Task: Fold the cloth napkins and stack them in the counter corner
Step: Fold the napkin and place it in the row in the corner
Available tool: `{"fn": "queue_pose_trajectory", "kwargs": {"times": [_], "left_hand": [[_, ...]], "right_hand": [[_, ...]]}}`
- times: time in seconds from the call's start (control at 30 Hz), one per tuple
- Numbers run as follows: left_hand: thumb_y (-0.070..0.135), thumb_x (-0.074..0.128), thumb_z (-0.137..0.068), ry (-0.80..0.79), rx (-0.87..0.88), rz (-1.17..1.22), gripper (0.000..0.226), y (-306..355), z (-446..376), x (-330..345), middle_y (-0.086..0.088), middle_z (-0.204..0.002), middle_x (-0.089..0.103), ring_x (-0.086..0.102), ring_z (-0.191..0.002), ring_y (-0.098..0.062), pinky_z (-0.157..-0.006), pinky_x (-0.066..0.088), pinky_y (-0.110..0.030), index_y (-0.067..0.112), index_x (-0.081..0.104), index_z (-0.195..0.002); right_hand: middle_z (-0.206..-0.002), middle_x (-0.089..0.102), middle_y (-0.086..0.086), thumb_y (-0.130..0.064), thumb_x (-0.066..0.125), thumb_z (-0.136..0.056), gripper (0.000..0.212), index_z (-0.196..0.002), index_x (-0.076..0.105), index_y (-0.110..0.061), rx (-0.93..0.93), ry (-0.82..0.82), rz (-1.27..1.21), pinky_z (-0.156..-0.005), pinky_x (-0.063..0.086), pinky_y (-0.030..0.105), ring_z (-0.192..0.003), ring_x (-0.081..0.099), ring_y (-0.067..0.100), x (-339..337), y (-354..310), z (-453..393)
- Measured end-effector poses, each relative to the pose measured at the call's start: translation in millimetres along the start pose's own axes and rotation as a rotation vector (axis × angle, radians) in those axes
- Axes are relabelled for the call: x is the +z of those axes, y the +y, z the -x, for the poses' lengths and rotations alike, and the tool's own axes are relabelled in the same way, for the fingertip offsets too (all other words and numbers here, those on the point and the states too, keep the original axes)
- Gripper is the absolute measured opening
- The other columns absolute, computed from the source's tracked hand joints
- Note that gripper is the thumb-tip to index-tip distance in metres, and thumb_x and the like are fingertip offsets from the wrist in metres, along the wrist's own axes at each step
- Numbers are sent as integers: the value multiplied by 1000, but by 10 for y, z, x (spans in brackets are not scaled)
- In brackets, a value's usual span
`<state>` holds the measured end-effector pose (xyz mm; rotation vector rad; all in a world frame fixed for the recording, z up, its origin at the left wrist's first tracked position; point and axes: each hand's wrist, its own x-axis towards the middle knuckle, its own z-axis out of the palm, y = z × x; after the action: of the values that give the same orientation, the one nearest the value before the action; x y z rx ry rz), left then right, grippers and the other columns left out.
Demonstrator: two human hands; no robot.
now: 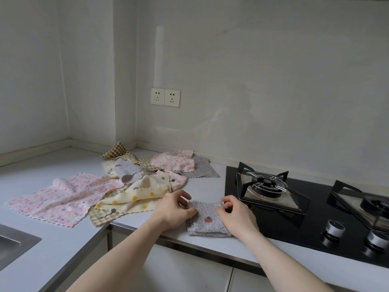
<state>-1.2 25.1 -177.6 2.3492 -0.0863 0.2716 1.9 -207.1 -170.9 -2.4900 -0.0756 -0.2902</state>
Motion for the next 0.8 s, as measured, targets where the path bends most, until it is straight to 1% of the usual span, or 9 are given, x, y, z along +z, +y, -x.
{"fn": "queue_pose_trajectory", "kwargs": {"times": [0.1, 0.2, 0.27, 0.33, 0.4, 0.53, 0.63, 0.7, 0.8], "left_hand": [[55, 83, -69, -2, 18, 64, 42, 1, -3, 13, 17, -90, 70, 68, -79, 1, -78, 56, -25, 40, 63, -104], [46, 86, -69, -15, 35, 148, 40, -48, -49, 32, 14, -85, 74, 69, -73, -1, -75, 60, -29, 39, 65, -102], [42, 86, -70, -12, 51, 196, 37, -81, -67, 45, 11, -85, 75, 70, -72, -4, -74, 61, -30, 36, 67, -102], [34, 87, -74, 0, 65, 267, 35, -100, -75, 54, 6, -84, 74, 67, -70, -5, -70, 58, -27, 32, 68, -103], [24, 86, -78, 10, 73, 351, 33, -106, -72, 46, 5, -81, 71, 63, -69, -6, -66, 53, -21, 28, 69, -105], [14, 79, -83, 23, 69, 427, 29, -130, -79, -1, 2, -85, 65, 61, -76, -10, -69, 52, -21, 28, 69, -106], [21, 75, -80, -5, 22, 418, 31, -100, -77, -24, -2, -93, 65, 62, -83, -14, -75, 54, -26, 32, 68, -108], [25, 72, -81, -40, -7, 348, 31, -67, -85, -14, 2, -97, 70, 65, -86, -13, -73, 49, -23, 34, 68, -111], [39, 68, -79, -58, -33, 184, 30, -26, -76, 26, 12, -76, 71, 67, -73, -10, -67, 51, -26, 36, 68, -108]], "right_hand": [[-93, 66, -23, -49, 53, -93, 30, -123, 54, -43, 22, -23, -30, -77, 45, 31, -90, 61, 1, 0, -41, -18], [-98, 68, -25, -52, 56, -89, 32, -120, 57, -44, 60, -64, -58, -80, 44, 30, -97, 62, 4, -1, -24, -66], [-98, 69, -24, -51, 61, -85, 33, -117, 60, -43, 91, -100, -96, -84, 48, 32, -99, 63, 4, 1, 3, -122], [-99, 68, -24, -54, 64, -82, 36, -115, 62, -42, 120, -137, -135, -94, 51, 37, -103, 63, 6, -28, -2, -182], [-102, 66, -25, -59, 62, -81, 37, -115, 60, -43, 134, -148, -147, -98, 49, 38, -108, 63, 8, -37, -26, -211], [-110, 69, -27, -60, 53, -88, 33, -115, 61, -43, 74, -83, -43, -86, 46, 31, -108, 63, 8, 21, -95, -127], [-100, 71, -29, -57, 59, -85, 30, -112, 63, -44, 45, -96, -64, -84, 46, 30, -103, 63, 6, 37, -83, -103], [-90, 72, -30, -50, 66, -80, 28, -108, 66, -44, 56, -134, -126, -87, 49, 31, -98, 65, 1, 22, -50, -127], [-88, 74, -24, -37, 73, -73, 36, -108, 69, -45, 69, -206, -206, -93, 53, 35, -94, 67, 0, -1, 20, -186]]}}
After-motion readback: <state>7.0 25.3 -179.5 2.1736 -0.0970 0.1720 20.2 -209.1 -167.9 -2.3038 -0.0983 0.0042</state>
